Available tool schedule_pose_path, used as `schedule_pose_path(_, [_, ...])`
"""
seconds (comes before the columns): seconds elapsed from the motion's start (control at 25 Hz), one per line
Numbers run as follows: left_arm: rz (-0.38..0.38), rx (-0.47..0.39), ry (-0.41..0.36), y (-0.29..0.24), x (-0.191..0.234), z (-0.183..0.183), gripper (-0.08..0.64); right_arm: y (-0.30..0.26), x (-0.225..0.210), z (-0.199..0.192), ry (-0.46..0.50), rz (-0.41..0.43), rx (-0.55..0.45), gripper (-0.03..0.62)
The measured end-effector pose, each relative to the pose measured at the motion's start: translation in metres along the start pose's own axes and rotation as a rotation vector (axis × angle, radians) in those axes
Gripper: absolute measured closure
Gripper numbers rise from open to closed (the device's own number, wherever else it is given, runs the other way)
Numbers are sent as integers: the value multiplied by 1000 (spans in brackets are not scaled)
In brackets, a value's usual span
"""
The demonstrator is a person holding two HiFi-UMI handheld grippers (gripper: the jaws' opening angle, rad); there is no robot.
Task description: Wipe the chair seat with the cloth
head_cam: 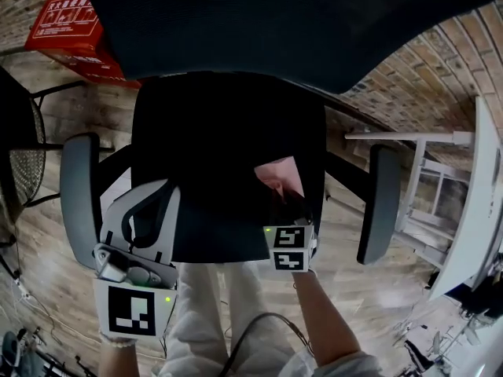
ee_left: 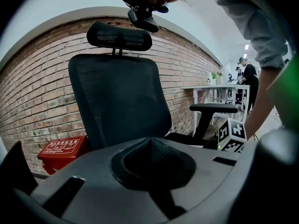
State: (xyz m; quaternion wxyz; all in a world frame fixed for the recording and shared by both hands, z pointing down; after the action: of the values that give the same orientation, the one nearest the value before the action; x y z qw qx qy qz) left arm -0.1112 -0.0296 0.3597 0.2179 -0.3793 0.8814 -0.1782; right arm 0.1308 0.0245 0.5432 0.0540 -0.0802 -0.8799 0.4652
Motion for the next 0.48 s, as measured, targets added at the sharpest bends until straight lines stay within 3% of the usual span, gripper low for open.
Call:
schedule_pose_path(0.24, [-11,-3,-2,-7,-3,4,541,25,-49,-27,-87,-151,26,537])
schedule_pose_path(0.48, [3,5,9,-3,1,3,541,33,-51,-34,-160,-164,34,537])
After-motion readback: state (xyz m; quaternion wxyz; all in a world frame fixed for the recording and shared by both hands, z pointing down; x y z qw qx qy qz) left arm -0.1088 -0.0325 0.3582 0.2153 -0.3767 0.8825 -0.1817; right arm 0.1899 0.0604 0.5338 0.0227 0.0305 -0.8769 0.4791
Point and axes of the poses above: the fingertips, and each gripper's own axes: y backward along the fingers, x to its left, z out of its top, the point moved 8 cm from there along y, backward along the fingers, and after that the axes turned 6 degrees about -y, right-handed, at the moved point
